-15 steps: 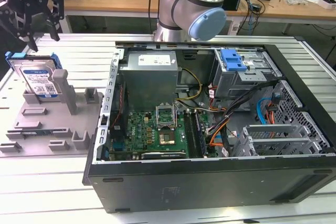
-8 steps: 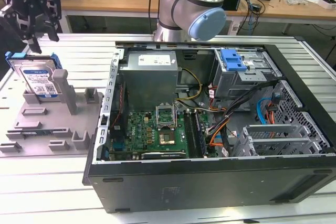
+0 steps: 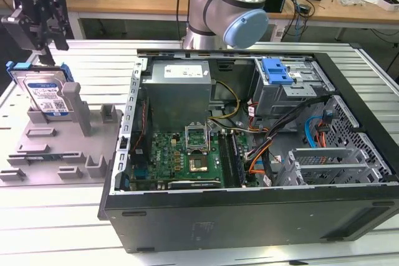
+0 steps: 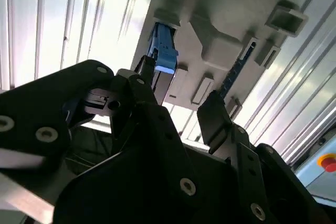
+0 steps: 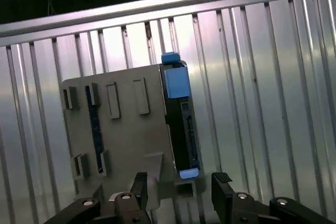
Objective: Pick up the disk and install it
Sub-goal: 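Pick up the disk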
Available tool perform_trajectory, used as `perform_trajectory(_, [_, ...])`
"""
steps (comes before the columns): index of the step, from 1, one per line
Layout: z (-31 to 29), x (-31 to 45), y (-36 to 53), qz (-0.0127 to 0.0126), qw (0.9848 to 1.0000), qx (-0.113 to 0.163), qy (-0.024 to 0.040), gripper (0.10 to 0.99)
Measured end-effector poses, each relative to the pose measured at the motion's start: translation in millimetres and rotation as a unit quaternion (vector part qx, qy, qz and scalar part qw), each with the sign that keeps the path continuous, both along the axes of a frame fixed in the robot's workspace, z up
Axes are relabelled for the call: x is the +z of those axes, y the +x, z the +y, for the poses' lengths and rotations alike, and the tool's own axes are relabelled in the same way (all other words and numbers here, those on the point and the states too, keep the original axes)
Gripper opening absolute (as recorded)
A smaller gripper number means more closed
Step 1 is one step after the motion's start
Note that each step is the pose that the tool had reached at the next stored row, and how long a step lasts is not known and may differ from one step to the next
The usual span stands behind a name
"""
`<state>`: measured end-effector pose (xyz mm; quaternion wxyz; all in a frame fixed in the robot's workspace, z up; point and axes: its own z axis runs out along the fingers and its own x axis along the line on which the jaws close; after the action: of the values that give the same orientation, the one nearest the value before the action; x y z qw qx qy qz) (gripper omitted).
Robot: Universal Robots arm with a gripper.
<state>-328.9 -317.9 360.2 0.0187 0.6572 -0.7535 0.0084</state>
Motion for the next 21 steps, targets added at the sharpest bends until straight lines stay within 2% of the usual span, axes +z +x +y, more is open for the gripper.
perform_trajectory(2, [0.0, -0.8, 0.1, -0.0020, 0.9997, 0.025, 0.0000, 0.600])
perform_trajectory(4, [0.0, -1.0, 0.1, -0.0026, 0.9988, 0.049, -0.0002, 0.600])
perform_trajectory(9, [0.0, -1.0, 0.1, -0.0025, 0.9987, 0.051, -0.0008, 0.600])
perform_trajectory(13, [12.2, -1.6, -0.1, -0.0026, 0.9981, 0.062, -0.0008, 0.600])
perform_trajectory(14, [13.2, -1.8, -0.8, -0.0026, 0.9979, 0.065, -0.0008, 0.600])
perform_trajectory(18, [13.6, -3.7, -8.3, -0.0025, 0.9974, 0.073, -0.0008, 0.600])
perform_trajectory(21, [13.6, -5.5, -18.2, -0.0026, 0.9972, 0.075, -0.0008, 0.600])
